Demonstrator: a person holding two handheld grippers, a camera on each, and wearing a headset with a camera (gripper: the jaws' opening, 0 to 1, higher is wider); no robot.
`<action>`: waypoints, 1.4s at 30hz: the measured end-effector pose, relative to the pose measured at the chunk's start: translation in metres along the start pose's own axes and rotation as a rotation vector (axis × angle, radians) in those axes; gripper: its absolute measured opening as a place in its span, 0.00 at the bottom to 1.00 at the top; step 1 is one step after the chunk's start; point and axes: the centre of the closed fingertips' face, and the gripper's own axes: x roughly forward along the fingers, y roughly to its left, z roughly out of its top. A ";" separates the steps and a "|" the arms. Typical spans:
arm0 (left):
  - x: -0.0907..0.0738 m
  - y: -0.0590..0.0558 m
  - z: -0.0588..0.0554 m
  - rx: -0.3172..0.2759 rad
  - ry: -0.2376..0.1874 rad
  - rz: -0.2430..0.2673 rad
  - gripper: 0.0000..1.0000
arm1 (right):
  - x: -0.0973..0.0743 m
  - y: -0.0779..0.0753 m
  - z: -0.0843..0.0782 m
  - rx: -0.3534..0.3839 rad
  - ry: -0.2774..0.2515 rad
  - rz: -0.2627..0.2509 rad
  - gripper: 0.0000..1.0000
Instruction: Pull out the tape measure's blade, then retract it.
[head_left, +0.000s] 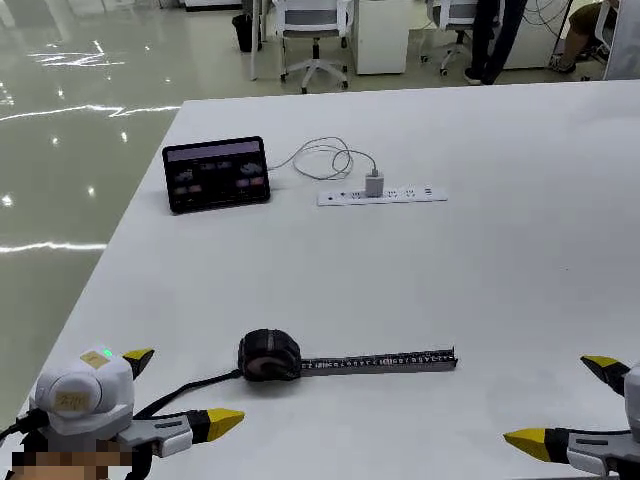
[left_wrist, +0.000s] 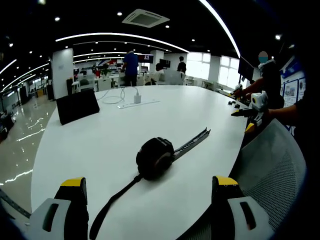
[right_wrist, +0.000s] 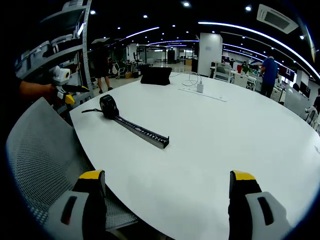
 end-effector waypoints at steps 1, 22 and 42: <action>0.000 0.000 -0.001 0.008 0.005 0.000 1.00 | 0.000 0.001 0.000 0.004 0.001 -0.001 1.00; -0.001 -0.007 -0.014 0.010 0.044 -0.020 1.00 | -0.010 0.002 0.004 0.019 -0.008 -0.007 1.00; -0.003 -0.011 -0.007 -0.006 0.055 -0.015 1.00 | -0.009 -0.006 0.001 -0.041 0.016 0.007 1.00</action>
